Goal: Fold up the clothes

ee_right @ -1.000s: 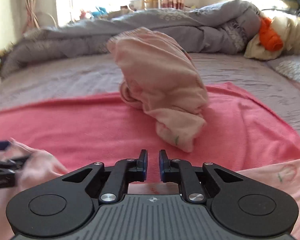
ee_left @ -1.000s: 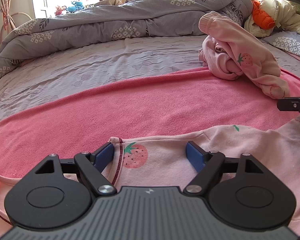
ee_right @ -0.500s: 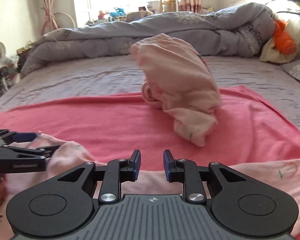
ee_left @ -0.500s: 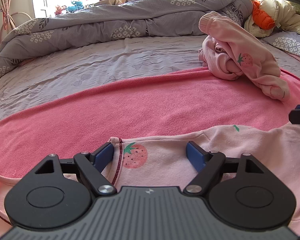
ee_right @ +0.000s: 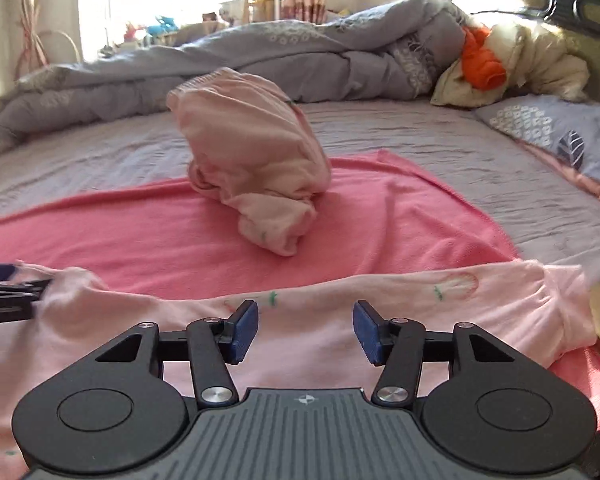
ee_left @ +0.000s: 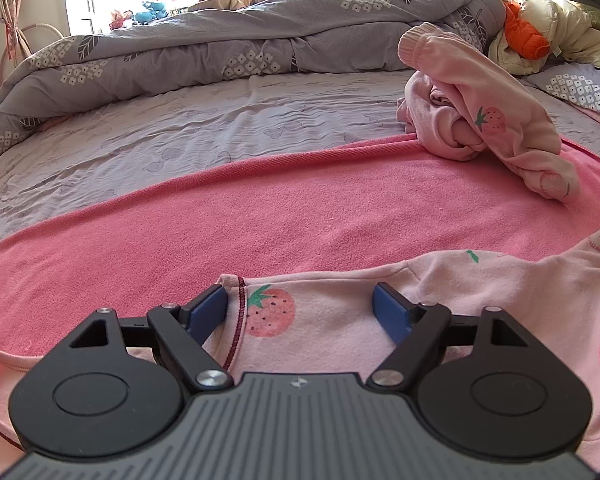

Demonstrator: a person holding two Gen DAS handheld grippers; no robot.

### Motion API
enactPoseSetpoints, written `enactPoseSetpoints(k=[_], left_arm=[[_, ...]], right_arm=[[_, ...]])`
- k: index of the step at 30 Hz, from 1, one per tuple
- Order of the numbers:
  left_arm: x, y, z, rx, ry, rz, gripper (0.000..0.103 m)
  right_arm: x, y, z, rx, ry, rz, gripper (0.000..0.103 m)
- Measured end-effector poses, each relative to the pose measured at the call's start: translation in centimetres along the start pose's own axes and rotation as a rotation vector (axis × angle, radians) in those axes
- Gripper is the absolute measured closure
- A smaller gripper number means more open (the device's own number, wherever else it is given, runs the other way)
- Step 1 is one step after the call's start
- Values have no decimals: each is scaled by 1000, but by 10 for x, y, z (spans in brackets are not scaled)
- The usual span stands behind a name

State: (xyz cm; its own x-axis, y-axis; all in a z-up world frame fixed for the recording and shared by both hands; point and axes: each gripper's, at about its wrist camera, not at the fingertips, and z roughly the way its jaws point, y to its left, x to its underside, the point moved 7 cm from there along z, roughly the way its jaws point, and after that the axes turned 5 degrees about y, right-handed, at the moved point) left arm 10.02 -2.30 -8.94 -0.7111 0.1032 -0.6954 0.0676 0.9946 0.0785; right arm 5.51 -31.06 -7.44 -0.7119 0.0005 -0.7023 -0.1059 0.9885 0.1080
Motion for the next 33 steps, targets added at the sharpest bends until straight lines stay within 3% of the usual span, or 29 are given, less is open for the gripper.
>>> enactPoseSetpoints(k=[2, 5, 8, 12, 15, 17, 20, 23, 26, 28, 33], left_arm=[[0, 0, 0, -1, 0, 1, 22], [0, 0, 0, -5, -1, 4, 22], [0, -1, -1, -16, -5, 8, 21], [-5, 0, -11, -74, -8, 31, 22], [-14, -15, -38, -144, -100, 133, 24], [-18, -33, -45, -107, -112, 169, 24], [-22, -58, -48, -66, -119, 214, 23], [-19, -72, -30, -64, -95, 232, 23], [-5, -71, -3, -58, -33, 203, 21], [-8, -62, -10, -23, -44, 153, 21], [-9, -57, -25, -28, -107, 171, 23]], right_arm=[[15, 17, -23, -144, 10, -9, 47], [36, 41, -45, -208, 7, -95, 44], [55, 55, -55, -166, 6, -155, 43], [64, 36, -44, -28, 8, -126, 43], [46, 5, -33, -21, 0, -6, 43], [27, -15, -32, -23, -29, 70, 43], [5, -31, -27, -6, -48, 60, 43], [-4, -38, -3, 33, 23, 18, 43], [-4, -47, 51, 64, 144, 12, 53], [-14, -45, 70, 110, 125, -20, 53], [-46, -50, 113, 211, 108, -22, 53]])
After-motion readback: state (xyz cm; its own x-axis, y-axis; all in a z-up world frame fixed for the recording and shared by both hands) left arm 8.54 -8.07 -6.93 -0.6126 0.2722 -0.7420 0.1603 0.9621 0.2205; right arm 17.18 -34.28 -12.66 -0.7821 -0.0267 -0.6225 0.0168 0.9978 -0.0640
